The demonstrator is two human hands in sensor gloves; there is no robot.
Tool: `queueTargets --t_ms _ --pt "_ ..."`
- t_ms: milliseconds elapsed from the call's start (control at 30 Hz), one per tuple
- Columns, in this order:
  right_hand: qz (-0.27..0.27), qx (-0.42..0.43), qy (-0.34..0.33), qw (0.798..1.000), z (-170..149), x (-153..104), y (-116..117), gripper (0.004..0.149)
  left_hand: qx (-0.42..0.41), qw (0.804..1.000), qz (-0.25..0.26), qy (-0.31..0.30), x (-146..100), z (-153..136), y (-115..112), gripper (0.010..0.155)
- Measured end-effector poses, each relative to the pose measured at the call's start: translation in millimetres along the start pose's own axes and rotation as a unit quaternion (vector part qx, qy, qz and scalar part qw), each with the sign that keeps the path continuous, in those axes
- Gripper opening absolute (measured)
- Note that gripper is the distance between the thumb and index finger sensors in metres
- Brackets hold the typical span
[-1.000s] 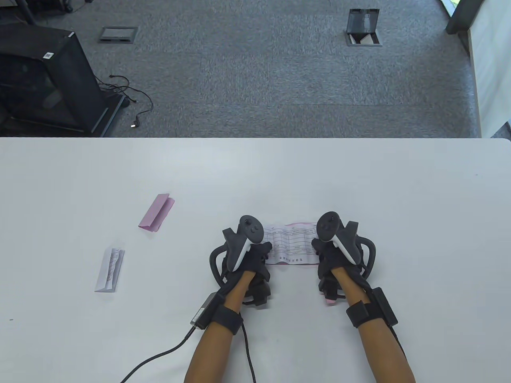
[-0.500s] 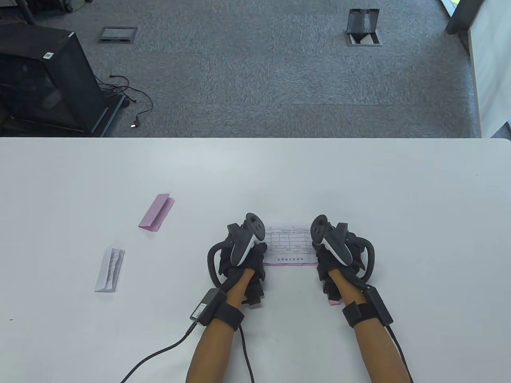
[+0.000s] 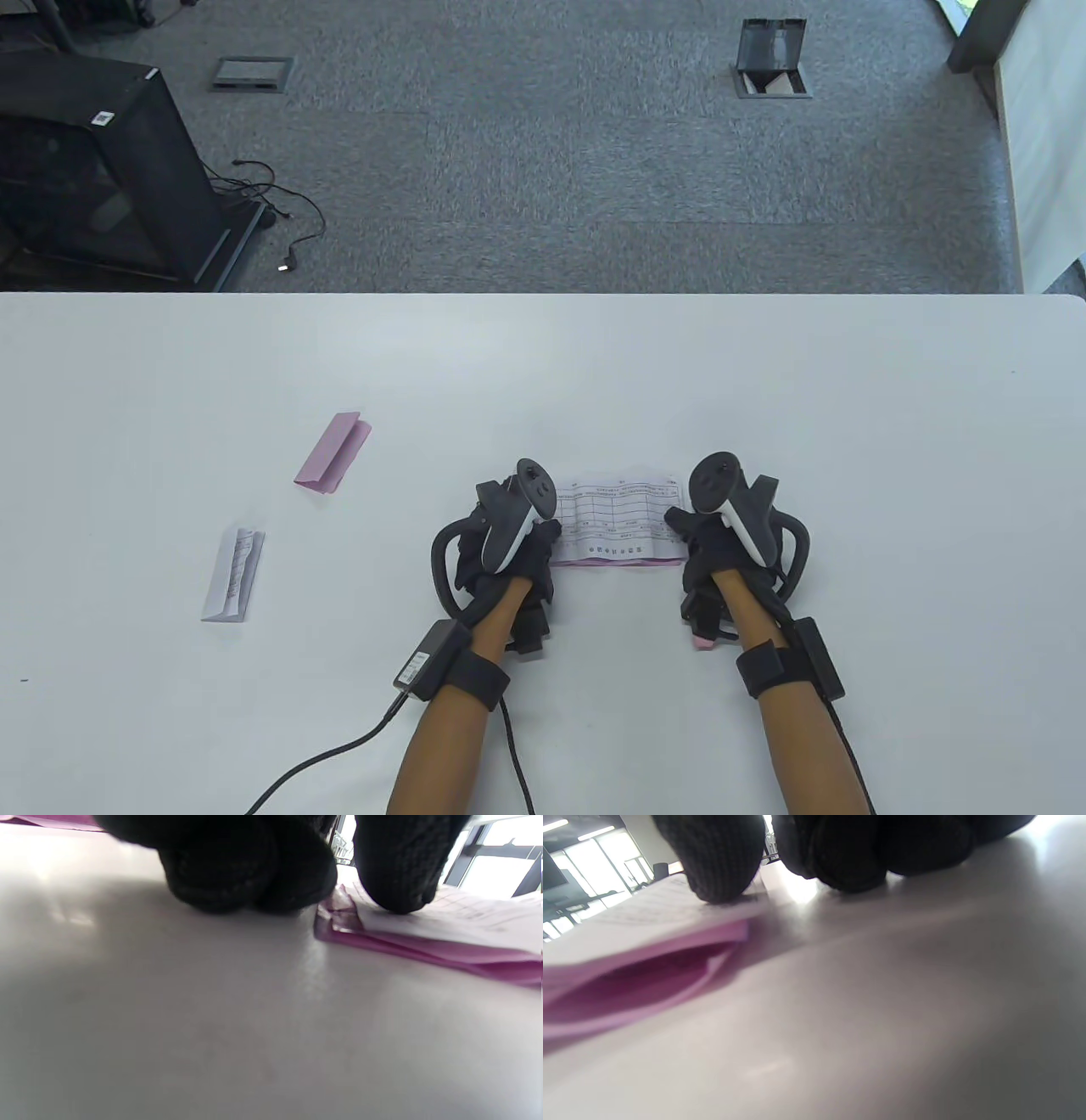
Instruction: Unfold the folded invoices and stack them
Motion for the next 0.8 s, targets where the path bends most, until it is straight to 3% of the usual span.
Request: queueTargets --t_ms 67,200,333,500,667,800 --pt "0.026 0.046 -0.018 0.998 -6 -4 -3 0.054 -0.016 1.000 0.014 0.004 -1 -7 7 0.077" --pt "0.021 0.109 -0.060 0.992 -17 -21 -15 0.057 0.014 0.996 0.068 0.047 2 -36 30 0.079" --pt "-0.012 0.075 -0.090 0.993 -33 -44 -27 0.056 0.060 0.988 0.108 0.092 18 -74 58 0.082" --pt "-0.031 0.069 -0.119 0.990 -53 -69 -30 0.056 0.079 0.978 0.144 0.127 43 -120 75 0.084" --pt "-0.019 0.079 -0.136 0.987 -70 -81 -19 0.056 0.082 0.979 0.120 0.143 73 -160 75 0.087" --pt "-0.011 0.079 -0.143 0.987 -71 -82 -16 0.056 0.037 0.984 0.067 0.160 90 -176 55 0.086"
Point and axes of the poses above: the tracker on the back of each hand, its own z axis roughly to the thumb side, its own x axis roughly from the wrist to the fingertips, y = z × x, the point moved 4 cm from there along x, roughly from the wrist to the fingertips, and after that the axes turned 10 degrees about z, right-handed, at the moved point
